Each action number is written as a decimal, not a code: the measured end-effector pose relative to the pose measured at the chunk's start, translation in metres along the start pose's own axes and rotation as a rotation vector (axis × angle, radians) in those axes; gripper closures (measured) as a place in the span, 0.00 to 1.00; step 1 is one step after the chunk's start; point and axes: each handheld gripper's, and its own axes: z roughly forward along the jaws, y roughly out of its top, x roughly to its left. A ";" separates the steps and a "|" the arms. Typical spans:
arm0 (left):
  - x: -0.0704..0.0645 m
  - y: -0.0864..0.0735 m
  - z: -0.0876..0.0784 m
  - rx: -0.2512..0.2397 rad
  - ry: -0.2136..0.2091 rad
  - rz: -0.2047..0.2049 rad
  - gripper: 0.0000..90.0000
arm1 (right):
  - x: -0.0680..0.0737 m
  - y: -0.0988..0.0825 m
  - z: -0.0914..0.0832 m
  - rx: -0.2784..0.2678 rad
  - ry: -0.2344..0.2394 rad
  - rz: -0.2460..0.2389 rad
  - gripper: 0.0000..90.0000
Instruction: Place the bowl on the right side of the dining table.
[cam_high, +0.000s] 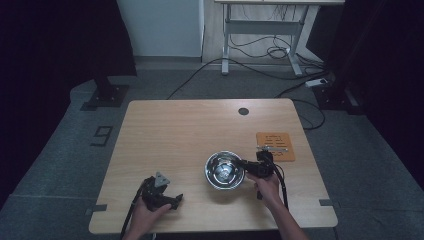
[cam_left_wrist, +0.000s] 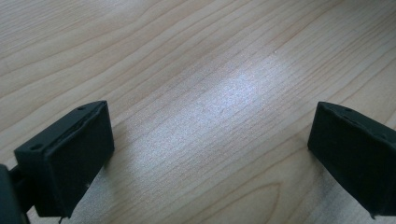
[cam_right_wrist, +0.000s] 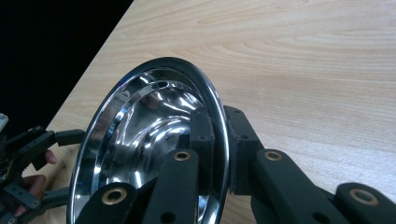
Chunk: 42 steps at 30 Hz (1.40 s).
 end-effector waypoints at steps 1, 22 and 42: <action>0.000 0.000 0.000 0.000 0.000 0.000 0.00 | -0.001 0.001 -0.002 -0.012 -0.005 0.001 0.92; 0.000 0.000 0.000 -0.001 0.000 0.000 0.00 | -0.007 0.010 -0.022 -0.080 -0.010 0.021 0.92; 0.000 0.000 0.000 0.000 0.000 0.001 0.00 | -0.022 0.016 -0.039 -0.137 -0.036 0.055 0.92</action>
